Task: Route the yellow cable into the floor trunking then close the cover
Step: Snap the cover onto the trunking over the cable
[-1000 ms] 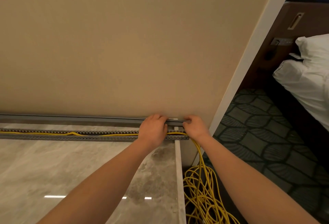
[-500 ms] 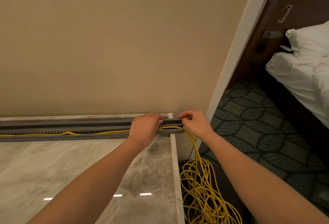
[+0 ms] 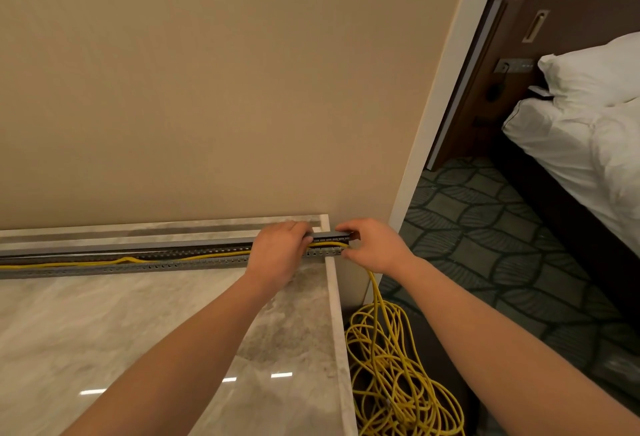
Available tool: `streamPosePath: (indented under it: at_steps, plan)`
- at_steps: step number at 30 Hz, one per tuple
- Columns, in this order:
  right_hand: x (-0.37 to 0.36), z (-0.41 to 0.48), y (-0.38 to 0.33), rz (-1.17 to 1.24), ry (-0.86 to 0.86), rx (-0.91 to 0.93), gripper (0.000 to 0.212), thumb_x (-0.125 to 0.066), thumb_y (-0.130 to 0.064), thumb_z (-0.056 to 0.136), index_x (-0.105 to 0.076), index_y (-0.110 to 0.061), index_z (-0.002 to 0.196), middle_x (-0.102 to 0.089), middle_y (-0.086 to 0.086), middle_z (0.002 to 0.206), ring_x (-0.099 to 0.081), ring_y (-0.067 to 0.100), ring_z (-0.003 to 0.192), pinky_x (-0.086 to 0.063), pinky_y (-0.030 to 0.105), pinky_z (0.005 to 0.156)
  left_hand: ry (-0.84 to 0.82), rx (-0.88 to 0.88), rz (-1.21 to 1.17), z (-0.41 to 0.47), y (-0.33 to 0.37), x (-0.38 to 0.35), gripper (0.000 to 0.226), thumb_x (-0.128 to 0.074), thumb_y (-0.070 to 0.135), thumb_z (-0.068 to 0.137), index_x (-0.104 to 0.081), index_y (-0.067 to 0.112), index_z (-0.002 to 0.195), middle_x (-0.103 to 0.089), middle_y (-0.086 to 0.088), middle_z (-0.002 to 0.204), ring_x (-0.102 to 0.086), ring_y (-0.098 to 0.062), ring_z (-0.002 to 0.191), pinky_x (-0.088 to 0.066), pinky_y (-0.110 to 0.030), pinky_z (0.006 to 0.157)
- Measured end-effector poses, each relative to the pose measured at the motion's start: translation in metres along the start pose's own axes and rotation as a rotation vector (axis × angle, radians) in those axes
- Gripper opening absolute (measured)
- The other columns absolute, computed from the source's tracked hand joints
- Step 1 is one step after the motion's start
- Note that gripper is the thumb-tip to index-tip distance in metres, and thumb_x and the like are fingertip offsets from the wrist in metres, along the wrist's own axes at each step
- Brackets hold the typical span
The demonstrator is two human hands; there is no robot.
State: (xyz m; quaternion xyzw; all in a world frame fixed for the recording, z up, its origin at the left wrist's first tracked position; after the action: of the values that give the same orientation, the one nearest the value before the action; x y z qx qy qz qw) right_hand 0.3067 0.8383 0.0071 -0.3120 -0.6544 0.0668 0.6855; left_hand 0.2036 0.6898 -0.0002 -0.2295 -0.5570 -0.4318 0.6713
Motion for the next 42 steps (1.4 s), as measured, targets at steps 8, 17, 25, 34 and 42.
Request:
streamPosePath:
  at_steps: [8,17,25,34,42]
  plan:
    - [-0.001,0.000,-0.001,-0.040,0.059,-0.030,0.025,-0.071,-0.023,0.080,-0.070,-0.026,0.105,-0.069,-0.006,0.103,-0.061,0.012,0.093,-0.052,0.032,0.080,-0.061,-0.039,-0.105,-0.006,0.002,-0.003,0.021,-0.046,0.027,0.099,-0.056,0.020,0.116,-0.065,0.001,0.113,-0.058,-0.021,0.101,-0.047,-0.035,0.082]
    - [-0.002,0.000,-0.002,-0.043,0.093,-0.058,0.021,-0.072,-0.020,0.080,-0.072,-0.024,0.100,-0.071,-0.004,0.099,-0.063,0.014,0.091,-0.053,0.031,0.078,-0.121,-0.115,0.041,-0.003,0.015,-0.009,0.041,-0.050,0.037,0.096,-0.049,0.025,0.136,-0.059,0.003,0.118,-0.059,-0.021,0.103,-0.050,-0.035,0.078]
    - [0.001,0.004,-0.009,-0.091,0.074,-0.047,0.012,-0.071,-0.015,0.078,-0.069,-0.023,0.087,-0.066,-0.003,0.091,-0.060,0.015,0.082,-0.054,0.032,0.071,-0.132,-0.072,0.035,0.000,0.024,-0.009,0.034,-0.049,0.033,0.097,-0.054,0.025,0.129,-0.060,0.003,0.117,-0.061,-0.022,0.102,-0.049,-0.035,0.071]
    - [-0.008,-0.007,-0.018,-0.346,0.158,0.163,0.011,-0.057,-0.016,0.080,-0.063,-0.015,0.089,-0.061,0.004,0.091,-0.060,0.024,0.079,-0.039,0.029,0.057,-0.105,-0.055,0.173,-0.006,0.031,-0.013,0.031,-0.051,0.022,0.096,-0.052,0.020,0.127,-0.057,-0.003,0.116,-0.065,-0.026,0.091,-0.047,-0.036,0.064]
    - [-0.010,-0.015,-0.026,-0.435,0.189,0.150,0.014,-0.054,-0.017,0.084,-0.060,-0.012,0.095,-0.061,0.007,0.097,-0.062,0.029,0.083,-0.038,0.032,0.058,-0.186,-0.048,-0.004,0.000,0.017,-0.005,0.038,-0.051,0.028,0.095,-0.051,0.024,0.133,-0.056,-0.002,0.122,-0.061,-0.027,0.103,-0.050,-0.037,0.077]
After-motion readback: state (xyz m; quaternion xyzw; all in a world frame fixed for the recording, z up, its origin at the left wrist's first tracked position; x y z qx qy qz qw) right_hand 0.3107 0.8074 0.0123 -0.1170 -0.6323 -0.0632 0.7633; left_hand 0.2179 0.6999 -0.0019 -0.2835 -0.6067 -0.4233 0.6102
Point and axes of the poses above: each hand's wrist, its own z-axis towards the middle knuckle, its own x-axis out of the back of the hand, y = z × x, the point moved 3 cm from there along z, towards the middle knuckle
